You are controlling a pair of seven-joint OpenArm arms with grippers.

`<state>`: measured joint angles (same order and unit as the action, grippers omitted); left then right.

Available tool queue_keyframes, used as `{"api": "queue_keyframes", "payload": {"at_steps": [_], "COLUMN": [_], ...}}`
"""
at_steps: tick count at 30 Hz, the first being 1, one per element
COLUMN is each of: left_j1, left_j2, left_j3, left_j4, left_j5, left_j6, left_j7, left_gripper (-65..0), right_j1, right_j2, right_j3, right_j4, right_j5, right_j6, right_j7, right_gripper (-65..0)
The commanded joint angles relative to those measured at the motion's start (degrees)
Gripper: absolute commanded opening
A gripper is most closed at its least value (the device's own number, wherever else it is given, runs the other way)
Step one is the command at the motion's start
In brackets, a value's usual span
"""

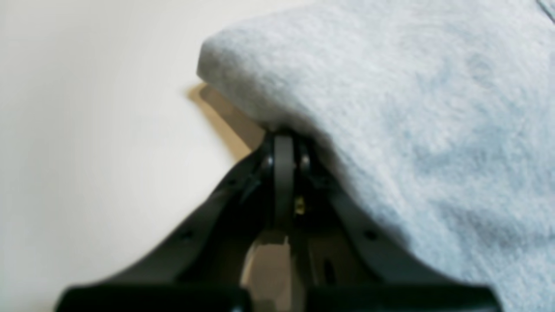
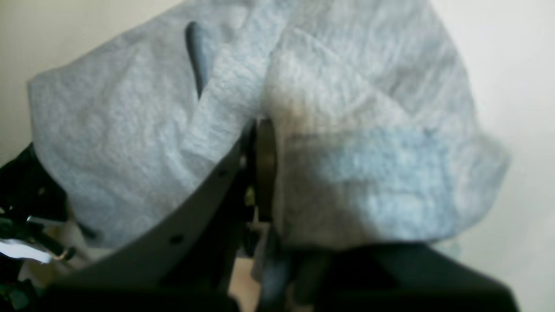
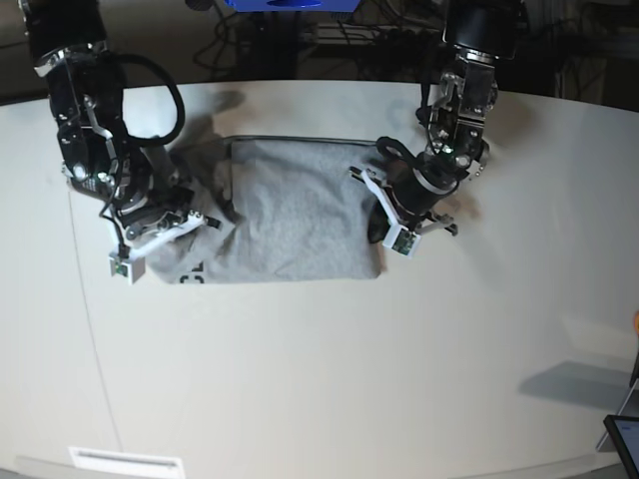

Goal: Fold the T-shirt properly
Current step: 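Press the folded ends down onto the shirt with both grippers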

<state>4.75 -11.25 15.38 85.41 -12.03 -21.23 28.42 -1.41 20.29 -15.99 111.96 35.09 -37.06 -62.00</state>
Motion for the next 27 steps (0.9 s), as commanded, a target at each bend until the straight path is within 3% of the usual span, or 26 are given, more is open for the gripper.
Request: {"api": "queue_keyframes", "payload": {"at_steps": [1, 4, 20, 27], "left_j1": [1.36, 1.44, 1.44, 1.27], "left_j2": [-0.14, -0.58, -1.37, -1.37], "left_j3": [0.76, 0.58, 0.32, 0.14], "left_j4": [-1.05, -1.05, -1.14, -2.20], "left_j5": [2.85, 2.85, 2.85, 2.85], "left_j6": [-1.49, -1.49, -1.49, -1.49], "left_j7": [8.37, 8.37, 8.37, 8.37], "left_gripper": [-65.0, -65.0, -65.0, -65.0], "right_j1": [1.10, 1.45, 5.15, 6.46], "right_j2": [0.58, 0.58, 4.54, 4.80], "right_j3": [-0.23, -1.11, -0.85, -0.23], "right_j4": [1.05, 1.05, 1.75, 2.54], "right_j5": [0.03, 0.03, 0.12, 0.12], "right_j6": [-1.05, -2.90, -2.94, -2.94], "right_j7": [0.85, 0.85, -1.87, -1.87], "right_gripper": [-64.9, -64.9, -64.9, -64.9]}}
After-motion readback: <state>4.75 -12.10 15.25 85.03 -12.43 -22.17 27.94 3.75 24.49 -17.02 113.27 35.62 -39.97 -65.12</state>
